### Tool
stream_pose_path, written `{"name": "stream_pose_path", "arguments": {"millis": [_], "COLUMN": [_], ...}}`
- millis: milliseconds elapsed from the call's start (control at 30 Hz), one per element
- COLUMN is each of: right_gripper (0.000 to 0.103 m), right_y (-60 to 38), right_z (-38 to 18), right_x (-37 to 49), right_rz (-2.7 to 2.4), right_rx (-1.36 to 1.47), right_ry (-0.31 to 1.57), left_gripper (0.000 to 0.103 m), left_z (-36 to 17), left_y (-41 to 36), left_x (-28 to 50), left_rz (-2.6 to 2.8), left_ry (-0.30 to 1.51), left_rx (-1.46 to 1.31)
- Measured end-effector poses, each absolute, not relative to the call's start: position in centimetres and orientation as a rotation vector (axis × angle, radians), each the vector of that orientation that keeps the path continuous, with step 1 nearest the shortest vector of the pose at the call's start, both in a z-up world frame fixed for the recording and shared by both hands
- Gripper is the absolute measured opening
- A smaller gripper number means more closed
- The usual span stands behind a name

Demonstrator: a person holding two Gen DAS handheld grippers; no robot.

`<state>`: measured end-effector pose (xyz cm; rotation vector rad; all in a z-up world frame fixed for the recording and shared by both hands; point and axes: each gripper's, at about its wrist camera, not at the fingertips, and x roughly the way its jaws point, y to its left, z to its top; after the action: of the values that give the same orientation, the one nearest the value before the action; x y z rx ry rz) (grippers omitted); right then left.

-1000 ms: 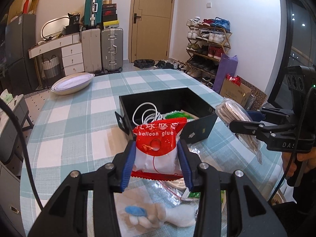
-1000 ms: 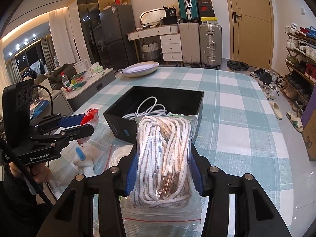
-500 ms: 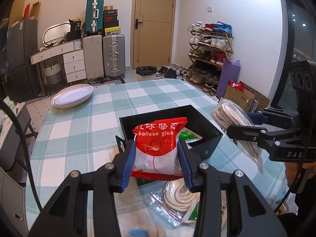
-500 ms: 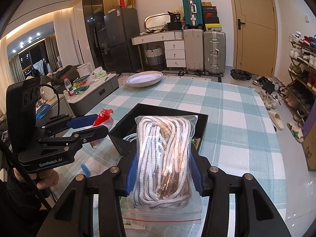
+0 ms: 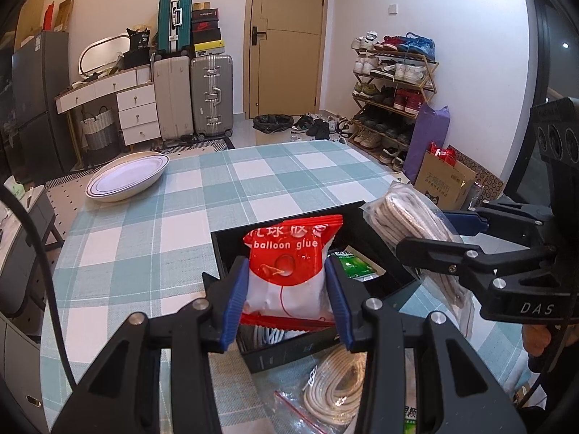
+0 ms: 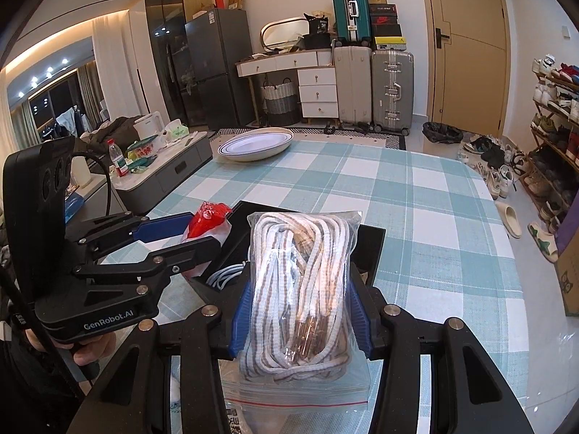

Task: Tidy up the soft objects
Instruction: 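Carry the balloon glue bag and rope zip bag into the black box with both grippers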

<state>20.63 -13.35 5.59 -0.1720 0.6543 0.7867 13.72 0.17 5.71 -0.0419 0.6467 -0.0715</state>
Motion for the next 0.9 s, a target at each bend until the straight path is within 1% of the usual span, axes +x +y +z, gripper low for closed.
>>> {"name": "stream_pose_path", "arguments": {"millis": [567,900], "right_gripper": [0.047,0.047], "right_y": [-10.4,-8.8], "right_z": [3.3,2.7], "right_x": [24.6,26.1], "right_rz": [0.777,0.766], "right_rx": [-0.276,-0.347], "right_ry": [0.764,0.792], "left_gripper": [0.042,0.042], "left_z": [3.5,2.8], "left_y": [-0.5,-0.4], "left_x": [16.9,17.9], "left_rz": [-0.054,-0.046], "left_ry": [0.720,0.746], "left_rx": [-0.001,0.012]}}
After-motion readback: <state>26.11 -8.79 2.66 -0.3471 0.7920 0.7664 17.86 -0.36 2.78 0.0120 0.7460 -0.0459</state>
